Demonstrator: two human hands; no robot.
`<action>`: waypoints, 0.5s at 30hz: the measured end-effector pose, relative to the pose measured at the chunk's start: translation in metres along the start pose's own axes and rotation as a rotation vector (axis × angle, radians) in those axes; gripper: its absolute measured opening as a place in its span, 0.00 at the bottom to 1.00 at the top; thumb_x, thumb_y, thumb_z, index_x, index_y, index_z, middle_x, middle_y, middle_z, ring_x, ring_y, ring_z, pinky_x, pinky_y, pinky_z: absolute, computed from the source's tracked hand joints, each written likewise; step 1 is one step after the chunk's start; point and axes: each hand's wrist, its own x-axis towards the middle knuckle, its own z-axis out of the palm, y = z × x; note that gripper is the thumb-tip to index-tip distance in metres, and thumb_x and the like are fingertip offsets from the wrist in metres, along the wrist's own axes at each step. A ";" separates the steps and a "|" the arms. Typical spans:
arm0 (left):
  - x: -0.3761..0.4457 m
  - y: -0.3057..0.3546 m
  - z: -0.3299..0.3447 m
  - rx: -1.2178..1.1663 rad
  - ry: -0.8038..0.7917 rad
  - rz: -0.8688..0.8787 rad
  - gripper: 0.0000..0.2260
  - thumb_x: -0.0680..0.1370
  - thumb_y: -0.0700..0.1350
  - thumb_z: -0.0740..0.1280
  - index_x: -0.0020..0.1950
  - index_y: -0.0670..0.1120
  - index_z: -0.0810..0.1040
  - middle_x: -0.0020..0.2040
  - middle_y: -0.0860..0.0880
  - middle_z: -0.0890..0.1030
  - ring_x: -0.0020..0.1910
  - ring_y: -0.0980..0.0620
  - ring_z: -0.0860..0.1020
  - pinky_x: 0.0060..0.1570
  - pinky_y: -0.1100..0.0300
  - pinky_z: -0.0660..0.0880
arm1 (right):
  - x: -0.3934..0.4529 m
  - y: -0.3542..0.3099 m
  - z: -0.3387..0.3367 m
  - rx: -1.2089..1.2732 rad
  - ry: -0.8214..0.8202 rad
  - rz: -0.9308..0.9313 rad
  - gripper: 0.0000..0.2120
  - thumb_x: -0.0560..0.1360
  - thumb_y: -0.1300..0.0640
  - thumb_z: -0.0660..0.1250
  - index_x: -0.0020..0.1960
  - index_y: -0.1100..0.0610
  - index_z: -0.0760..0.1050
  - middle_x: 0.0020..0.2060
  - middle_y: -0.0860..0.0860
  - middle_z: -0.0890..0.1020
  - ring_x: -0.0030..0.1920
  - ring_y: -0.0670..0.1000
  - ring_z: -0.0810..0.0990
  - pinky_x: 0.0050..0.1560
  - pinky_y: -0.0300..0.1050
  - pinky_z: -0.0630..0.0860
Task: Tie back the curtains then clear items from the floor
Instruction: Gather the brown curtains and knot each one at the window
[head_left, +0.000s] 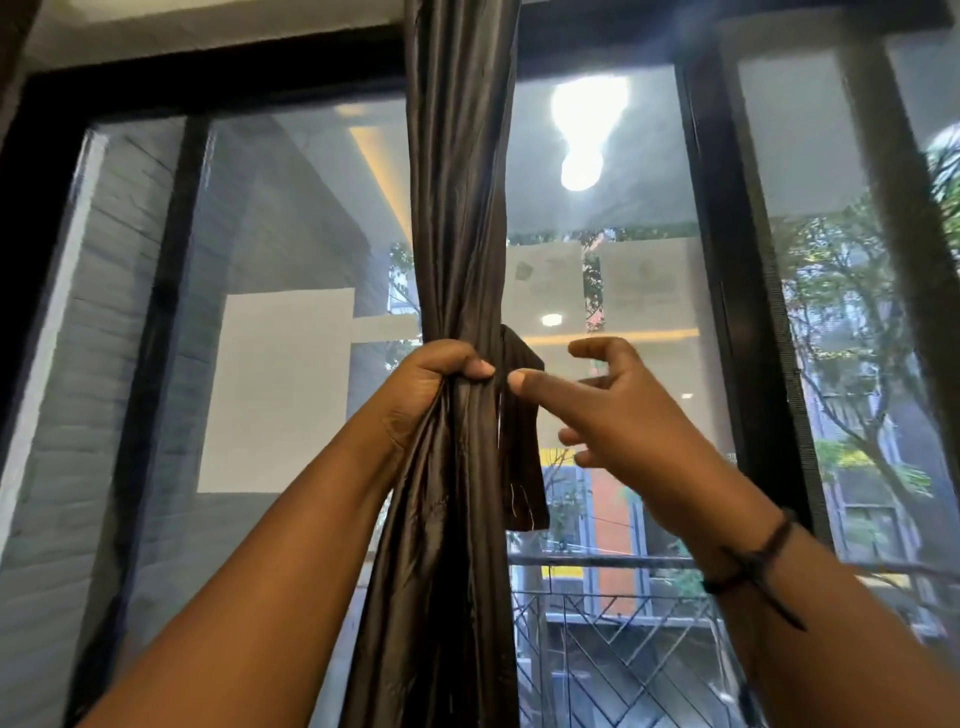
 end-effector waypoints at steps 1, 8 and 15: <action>0.001 -0.001 0.003 0.004 -0.007 0.013 0.13 0.73 0.33 0.58 0.30 0.36 0.76 0.23 0.45 0.77 0.21 0.52 0.76 0.26 0.65 0.75 | 0.003 0.002 0.005 0.010 -0.022 0.014 0.28 0.66 0.42 0.72 0.62 0.46 0.66 0.42 0.46 0.78 0.44 0.50 0.81 0.50 0.52 0.79; 0.002 -0.009 0.003 0.167 0.025 0.013 0.07 0.69 0.40 0.65 0.42 0.37 0.78 0.31 0.43 0.78 0.27 0.49 0.77 0.32 0.60 0.76 | 0.027 -0.009 0.017 -0.372 0.058 -0.198 0.18 0.72 0.62 0.59 0.60 0.53 0.63 0.39 0.53 0.75 0.37 0.55 0.75 0.29 0.44 0.65; 0.005 -0.025 0.002 0.658 0.242 0.297 0.15 0.75 0.50 0.66 0.57 0.52 0.63 0.49 0.51 0.77 0.47 0.48 0.78 0.49 0.52 0.76 | 0.037 -0.027 0.008 -0.954 -0.106 -0.279 0.20 0.73 0.51 0.61 0.63 0.41 0.64 0.47 0.53 0.65 0.44 0.59 0.71 0.47 0.45 0.68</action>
